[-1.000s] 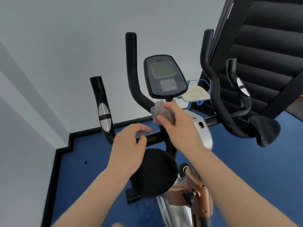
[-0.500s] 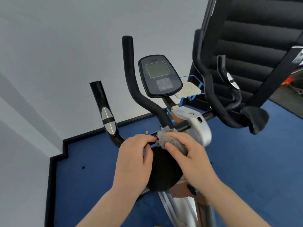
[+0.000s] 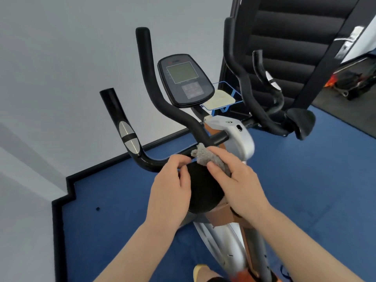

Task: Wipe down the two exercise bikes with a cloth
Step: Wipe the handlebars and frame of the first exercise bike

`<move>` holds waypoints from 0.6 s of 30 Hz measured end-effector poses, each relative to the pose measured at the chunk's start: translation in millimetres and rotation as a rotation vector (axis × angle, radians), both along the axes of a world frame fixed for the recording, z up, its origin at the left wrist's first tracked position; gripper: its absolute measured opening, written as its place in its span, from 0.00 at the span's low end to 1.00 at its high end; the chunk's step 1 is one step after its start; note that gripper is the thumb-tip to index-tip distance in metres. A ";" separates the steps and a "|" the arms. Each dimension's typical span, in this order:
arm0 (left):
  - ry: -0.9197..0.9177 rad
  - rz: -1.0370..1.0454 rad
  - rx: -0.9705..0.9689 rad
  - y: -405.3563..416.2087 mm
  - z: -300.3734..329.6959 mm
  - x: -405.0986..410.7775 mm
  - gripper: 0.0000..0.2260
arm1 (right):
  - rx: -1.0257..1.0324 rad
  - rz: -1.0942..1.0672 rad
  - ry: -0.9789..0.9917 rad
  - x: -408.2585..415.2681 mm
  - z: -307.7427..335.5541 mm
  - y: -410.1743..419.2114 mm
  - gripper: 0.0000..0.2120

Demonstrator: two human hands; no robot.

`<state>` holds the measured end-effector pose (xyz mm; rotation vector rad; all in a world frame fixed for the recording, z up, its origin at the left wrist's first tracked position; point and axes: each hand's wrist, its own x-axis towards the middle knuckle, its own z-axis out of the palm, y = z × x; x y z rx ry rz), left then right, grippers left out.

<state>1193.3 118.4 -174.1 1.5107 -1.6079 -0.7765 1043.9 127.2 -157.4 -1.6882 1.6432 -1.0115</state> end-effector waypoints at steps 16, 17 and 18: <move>0.138 0.227 -0.130 7.7 -8.1 1.5 0.07 | -0.024 0.590 0.342 18.2 25.2 -50.1 0.12; 0.093 0.234 -0.153 8.7 -6.6 4.5 0.08 | -0.018 0.604 0.283 10.5 25.4 -50.9 0.12; 0.036 0.247 -0.187 9.1 -5.6 8.0 0.08 | -0.019 0.604 0.205 0.0 26.7 -52.6 0.13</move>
